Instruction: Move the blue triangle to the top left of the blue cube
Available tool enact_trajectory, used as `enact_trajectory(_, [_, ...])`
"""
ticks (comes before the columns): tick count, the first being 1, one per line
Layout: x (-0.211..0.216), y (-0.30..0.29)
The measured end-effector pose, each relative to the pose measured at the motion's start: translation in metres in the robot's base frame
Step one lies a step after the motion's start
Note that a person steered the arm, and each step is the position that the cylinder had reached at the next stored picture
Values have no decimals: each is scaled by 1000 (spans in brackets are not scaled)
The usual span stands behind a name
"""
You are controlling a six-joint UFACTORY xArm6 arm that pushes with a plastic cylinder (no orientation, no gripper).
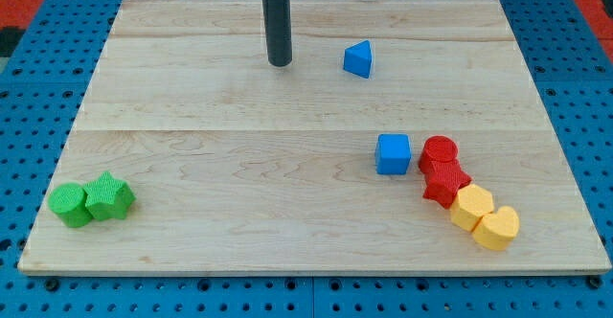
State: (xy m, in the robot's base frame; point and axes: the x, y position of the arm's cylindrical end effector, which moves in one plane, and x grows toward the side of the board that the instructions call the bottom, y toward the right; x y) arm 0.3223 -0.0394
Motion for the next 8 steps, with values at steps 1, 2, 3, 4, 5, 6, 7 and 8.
enact_trajectory(1, [-10, -22])
enact_trajectory(2, [-55, 9])
enact_trajectory(3, [-56, 107])
enact_trajectory(4, [-10, 137])
enact_trajectory(5, [51, 100])
enact_trajectory(6, [83, 87])
enact_trajectory(7, [45, 120])
enact_trajectory(8, [-19, 132])
